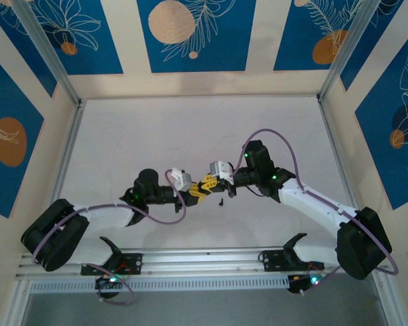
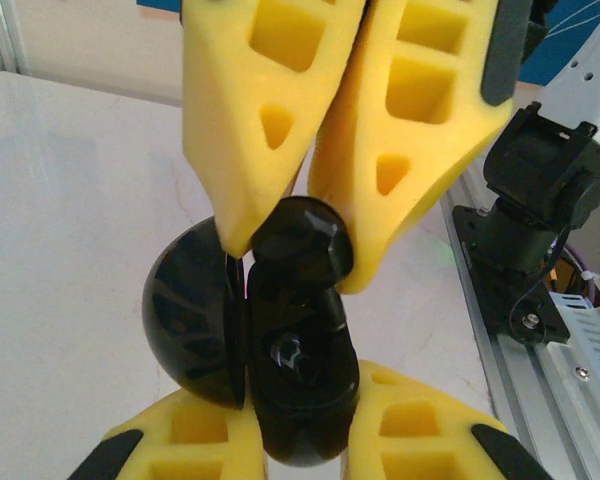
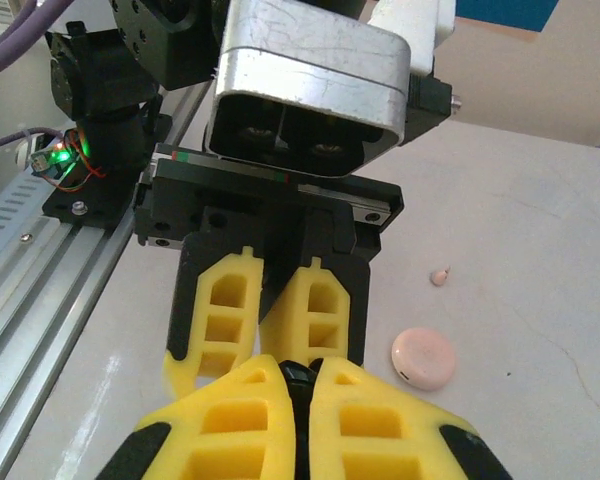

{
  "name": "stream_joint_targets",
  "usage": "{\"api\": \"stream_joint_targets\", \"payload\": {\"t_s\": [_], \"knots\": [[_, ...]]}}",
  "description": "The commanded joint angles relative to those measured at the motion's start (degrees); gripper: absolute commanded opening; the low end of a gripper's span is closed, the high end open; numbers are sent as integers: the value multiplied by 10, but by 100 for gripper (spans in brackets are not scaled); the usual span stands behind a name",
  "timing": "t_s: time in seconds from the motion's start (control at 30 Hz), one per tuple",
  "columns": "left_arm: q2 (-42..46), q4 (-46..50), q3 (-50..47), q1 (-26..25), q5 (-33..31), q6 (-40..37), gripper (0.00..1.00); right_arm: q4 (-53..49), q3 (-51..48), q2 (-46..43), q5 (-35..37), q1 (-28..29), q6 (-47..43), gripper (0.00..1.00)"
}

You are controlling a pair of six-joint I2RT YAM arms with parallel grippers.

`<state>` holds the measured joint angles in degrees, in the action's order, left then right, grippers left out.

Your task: Insert the wireless bluetooth earbuds into the charging case

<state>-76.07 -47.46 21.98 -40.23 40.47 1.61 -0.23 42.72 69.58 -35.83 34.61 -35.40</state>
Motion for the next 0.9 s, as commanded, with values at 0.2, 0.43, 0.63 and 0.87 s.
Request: {"api": "stream_joint_targets", "payload": {"t_s": [0.2,0.43,0.63,0.87], "knots": [[30,-5,8,-5,14,5,13,-46,24,15,45,18,-41,7],[42,9,9,-5,9,-1,14,-90,40,14,37,23,-54,22],[40,11,9,-5,8,-3,14,-68,35,5,10,19,-37,28],[49,19,4,-5,4,-8,15,-64,34,-12,-33,3,-18,31]]}}
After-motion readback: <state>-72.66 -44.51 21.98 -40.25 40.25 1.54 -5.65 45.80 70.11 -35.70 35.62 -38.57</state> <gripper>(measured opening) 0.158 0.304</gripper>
